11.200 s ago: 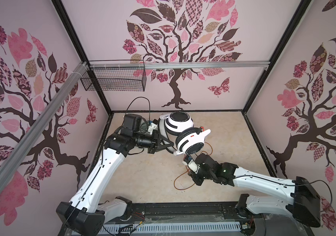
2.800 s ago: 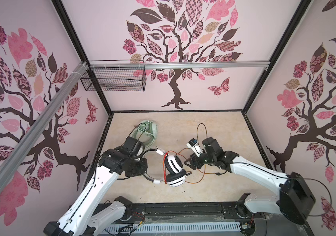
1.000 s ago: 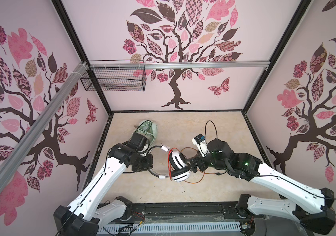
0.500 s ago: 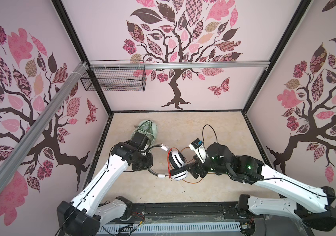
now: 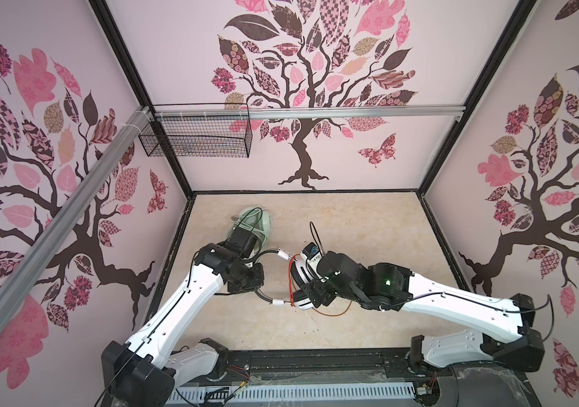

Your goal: Wrap the headphones

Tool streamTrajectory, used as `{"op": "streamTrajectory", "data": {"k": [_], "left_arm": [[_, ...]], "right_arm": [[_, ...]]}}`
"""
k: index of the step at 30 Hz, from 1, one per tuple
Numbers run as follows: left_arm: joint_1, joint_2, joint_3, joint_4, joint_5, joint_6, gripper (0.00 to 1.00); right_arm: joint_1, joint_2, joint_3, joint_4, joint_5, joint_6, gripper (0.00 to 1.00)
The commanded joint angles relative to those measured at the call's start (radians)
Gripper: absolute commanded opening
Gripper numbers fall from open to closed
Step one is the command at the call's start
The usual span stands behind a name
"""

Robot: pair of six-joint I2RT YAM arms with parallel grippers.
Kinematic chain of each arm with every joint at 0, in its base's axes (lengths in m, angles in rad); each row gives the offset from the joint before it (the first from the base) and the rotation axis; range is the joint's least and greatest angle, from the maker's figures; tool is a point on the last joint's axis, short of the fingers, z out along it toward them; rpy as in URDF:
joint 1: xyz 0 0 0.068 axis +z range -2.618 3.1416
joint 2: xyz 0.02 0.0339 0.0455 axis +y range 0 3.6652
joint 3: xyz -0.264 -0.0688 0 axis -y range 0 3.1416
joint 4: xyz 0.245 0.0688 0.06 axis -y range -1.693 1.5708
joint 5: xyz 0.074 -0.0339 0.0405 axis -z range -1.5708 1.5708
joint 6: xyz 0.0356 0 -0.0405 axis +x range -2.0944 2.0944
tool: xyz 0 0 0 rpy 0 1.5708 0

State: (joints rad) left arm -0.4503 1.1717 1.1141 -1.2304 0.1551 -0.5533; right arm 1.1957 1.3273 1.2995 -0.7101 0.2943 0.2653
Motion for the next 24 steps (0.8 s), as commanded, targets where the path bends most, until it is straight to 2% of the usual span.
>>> {"op": "streamTrajectory", "data": {"k": [1,15,21,24], "left_arm": [[0.001,-0.005,-0.013,0.056,0.044,-0.016,0.00],[-0.021,-0.001,-0.013,0.066,0.049,-0.026,0.00],[-0.057,0.001,-0.031,0.064,0.015,-0.036,0.00],[-0.064,-0.001,-0.036,0.062,0.014,-0.040,0.00]], "right_arm": [[0.009,0.044,0.046,-0.022,0.041,-0.001,0.88],[0.016,0.146,0.096,0.007,0.103,0.017,0.88],[0.016,0.156,0.104,0.032,0.130,0.007,0.80],[0.017,0.165,0.110,0.021,0.141,0.004,0.71]]}}
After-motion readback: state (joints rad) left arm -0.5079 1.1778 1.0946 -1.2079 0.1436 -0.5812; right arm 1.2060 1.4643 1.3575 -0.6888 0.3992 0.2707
